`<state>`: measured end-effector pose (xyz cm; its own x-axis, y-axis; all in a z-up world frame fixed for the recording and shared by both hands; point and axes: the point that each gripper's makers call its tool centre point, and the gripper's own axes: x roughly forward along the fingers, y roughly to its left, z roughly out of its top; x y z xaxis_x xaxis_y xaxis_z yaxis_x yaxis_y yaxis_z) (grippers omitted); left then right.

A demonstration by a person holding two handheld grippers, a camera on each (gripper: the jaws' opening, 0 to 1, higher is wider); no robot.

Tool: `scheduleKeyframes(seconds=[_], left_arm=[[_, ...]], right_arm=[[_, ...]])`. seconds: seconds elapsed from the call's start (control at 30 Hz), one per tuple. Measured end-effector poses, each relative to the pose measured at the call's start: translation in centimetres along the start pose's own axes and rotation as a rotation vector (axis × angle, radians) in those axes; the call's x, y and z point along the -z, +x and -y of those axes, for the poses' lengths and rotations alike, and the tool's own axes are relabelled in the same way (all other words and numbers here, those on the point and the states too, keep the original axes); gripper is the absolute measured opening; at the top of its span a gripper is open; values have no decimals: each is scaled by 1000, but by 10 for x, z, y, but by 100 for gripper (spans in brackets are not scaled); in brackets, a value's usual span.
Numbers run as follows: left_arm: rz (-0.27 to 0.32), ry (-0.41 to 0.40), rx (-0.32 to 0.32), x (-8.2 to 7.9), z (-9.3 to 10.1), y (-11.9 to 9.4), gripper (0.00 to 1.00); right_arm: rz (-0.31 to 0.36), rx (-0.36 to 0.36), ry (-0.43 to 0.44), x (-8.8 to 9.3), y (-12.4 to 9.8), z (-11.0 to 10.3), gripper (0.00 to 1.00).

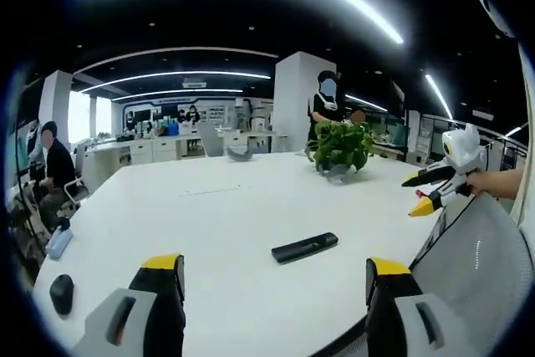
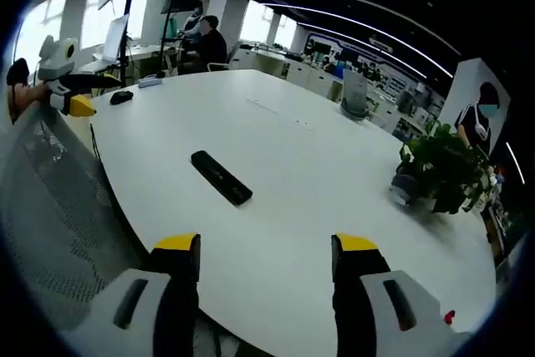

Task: Press the specified remote control buttons in sequence, fully releasing each button before pressing the next.

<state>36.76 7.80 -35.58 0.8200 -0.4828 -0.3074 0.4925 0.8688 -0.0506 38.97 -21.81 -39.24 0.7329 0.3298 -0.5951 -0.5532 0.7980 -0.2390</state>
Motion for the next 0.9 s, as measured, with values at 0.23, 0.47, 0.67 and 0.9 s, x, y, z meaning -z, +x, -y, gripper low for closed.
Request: scheduleKeyframes(seconds=[0.23, 0.47, 0.67, 0.9], left_arm=[[2, -6, -5, 7, -10, -1, 93], [-6, -3, 2, 10, -9, -1, 92], [-8, -1, 3, 12, -11, -1, 92], [-5, -3, -5, 14, -15, -1, 92]], right_arm=[[-1, -6, 7, 0, 0, -1, 65], [-2, -12, 3, -1, 0, -3, 64], [-7, -13, 7, 1, 0, -2, 63], [-9, -40, -5, 0, 2, -7, 63]])
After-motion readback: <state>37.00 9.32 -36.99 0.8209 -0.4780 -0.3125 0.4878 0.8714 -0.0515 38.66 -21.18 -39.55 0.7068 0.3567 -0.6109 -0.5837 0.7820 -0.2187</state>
